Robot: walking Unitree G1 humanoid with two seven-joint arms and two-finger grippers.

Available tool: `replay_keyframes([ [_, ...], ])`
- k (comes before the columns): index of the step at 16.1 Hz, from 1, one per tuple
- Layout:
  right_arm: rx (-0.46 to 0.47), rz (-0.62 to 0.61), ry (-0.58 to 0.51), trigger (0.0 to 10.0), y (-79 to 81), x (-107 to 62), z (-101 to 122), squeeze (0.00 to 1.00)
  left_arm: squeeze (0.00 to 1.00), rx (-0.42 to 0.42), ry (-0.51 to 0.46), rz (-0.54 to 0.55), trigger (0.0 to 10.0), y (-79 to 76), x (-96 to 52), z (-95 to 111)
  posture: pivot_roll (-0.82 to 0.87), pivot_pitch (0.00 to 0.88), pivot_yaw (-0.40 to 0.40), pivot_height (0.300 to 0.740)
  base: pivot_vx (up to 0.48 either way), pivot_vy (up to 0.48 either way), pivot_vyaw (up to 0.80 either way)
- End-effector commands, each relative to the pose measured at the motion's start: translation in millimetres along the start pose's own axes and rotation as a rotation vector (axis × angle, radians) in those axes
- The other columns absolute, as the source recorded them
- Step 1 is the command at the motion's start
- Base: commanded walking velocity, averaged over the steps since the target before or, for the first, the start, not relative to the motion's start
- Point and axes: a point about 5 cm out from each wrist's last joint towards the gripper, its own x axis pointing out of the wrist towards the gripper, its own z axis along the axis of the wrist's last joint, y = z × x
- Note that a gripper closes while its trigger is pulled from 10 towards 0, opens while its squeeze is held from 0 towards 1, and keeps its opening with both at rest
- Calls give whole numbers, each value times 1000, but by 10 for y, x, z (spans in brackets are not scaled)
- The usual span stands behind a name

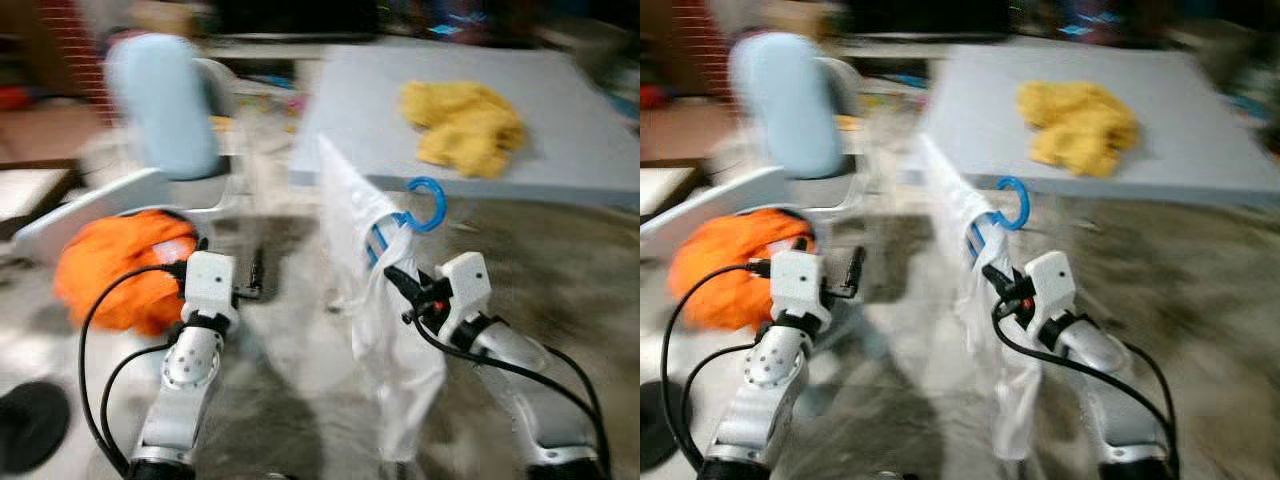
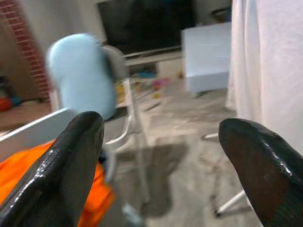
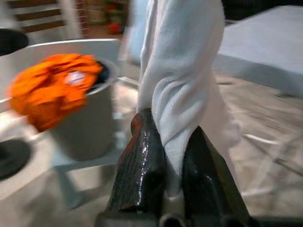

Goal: Hang hanger

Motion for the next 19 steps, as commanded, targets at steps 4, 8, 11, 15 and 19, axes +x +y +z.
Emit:
replay_keyframes([
  [4, -21, 173, -22, 10000, -16, -92, 195, 0, 0, 73, 40, 30, 10000, 151, 76, -84, -34, 66, 42, 740, 0, 0, 331],
  [8, -51, 182, -4, 10000, -129, -146, 236, 0, 0, 95, 29, 18, 10000, 228, 150, -67, -42, 71, 39, 740, 0, 0, 0],
  [11, -68, 251, 37, 10000, -122, -214, 241, 0, 0, 144, 22, 41, 10000, 316, 173, -70, -46, 81, 37, 740, 0, 0, 0],
  [15, -63, 450, 107, 10000, -61, -425, 261, 0, 0, 161, 41, 36, 10000, 410, 245, -100, -57, 86, 36, 740, 0, 0, 0],
  [19, -48, 490, 129, 10000, -94, -536, 298, 0, 0, 149, 50, 11, 10000, 434, 269, -130, -62, 91, 35, 740, 0, 0, 0],
])
